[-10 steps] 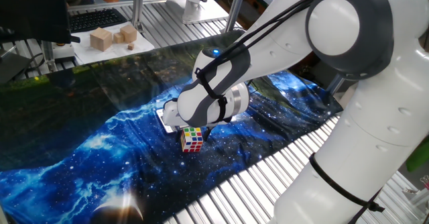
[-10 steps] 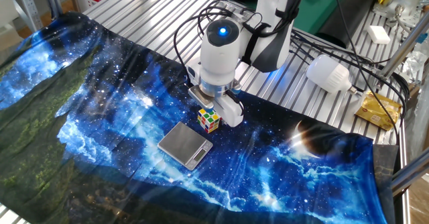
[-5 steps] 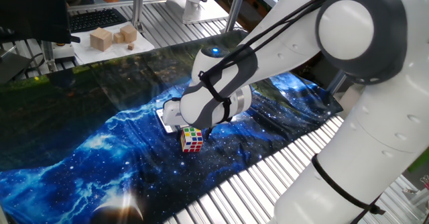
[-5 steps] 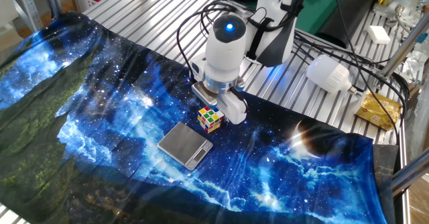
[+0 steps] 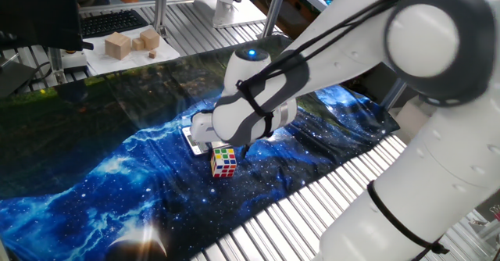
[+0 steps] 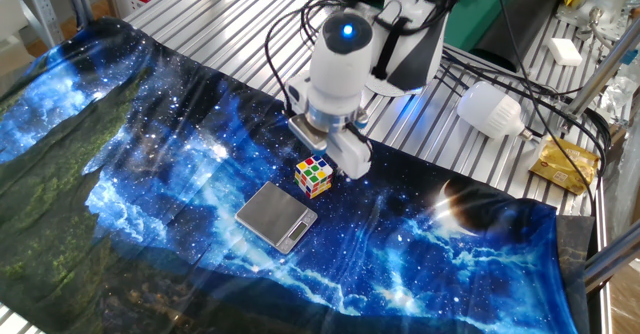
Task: Remove the object from the scale
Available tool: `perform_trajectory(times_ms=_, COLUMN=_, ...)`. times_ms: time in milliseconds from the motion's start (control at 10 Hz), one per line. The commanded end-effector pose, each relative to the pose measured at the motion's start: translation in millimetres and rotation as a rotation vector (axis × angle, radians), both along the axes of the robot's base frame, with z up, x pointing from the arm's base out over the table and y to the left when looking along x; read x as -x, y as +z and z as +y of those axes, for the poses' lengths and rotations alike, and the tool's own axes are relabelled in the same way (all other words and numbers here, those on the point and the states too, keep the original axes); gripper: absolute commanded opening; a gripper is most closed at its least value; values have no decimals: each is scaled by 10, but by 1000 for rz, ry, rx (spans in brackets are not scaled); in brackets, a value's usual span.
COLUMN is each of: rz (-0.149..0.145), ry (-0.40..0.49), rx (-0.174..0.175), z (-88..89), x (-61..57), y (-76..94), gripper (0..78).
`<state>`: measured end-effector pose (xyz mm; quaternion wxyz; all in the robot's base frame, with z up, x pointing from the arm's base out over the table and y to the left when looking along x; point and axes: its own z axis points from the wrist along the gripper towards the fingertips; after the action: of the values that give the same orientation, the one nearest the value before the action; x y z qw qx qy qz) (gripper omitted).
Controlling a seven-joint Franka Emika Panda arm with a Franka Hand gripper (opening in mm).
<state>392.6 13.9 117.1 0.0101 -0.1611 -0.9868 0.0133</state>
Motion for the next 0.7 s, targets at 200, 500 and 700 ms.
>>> perform_trajectory(times_ms=200, rz=10, ry=0, rx=11, z=-21, x=13, y=302, gripper=774)
perform_trajectory(times_ms=500, rz=21, ry=-10, rx=47, z=1, x=-100, y=532, gripper=774)
perform_trajectory(times_ms=700, rz=39, ry=-12, rx=47, z=3, x=-203, y=670, gripper=774)
